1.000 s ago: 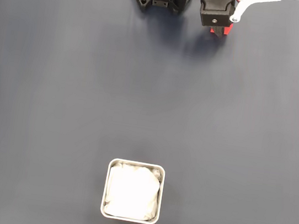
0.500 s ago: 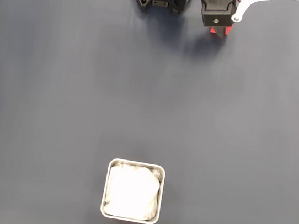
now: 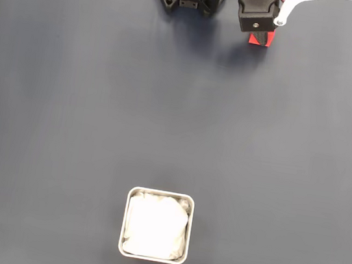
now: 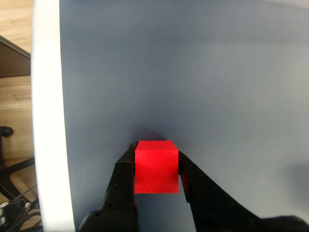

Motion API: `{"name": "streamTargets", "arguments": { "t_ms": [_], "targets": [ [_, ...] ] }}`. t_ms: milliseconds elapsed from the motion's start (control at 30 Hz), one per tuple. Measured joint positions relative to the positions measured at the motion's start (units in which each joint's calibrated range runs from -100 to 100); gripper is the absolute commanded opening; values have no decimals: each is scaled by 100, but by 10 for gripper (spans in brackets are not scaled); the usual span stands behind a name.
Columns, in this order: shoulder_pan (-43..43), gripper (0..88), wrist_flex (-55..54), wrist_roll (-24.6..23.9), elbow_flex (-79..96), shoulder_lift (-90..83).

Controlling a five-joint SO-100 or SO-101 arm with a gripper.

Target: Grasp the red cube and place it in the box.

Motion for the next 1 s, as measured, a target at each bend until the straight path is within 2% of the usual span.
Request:
{"name": "streamTargets", "arguments": {
  "t_ms": [433, 1000],
  "targets": [
    [0, 0, -8, -59, -163, 96],
    [460, 0, -32, -498, -1926, 1554]
  ]
}}
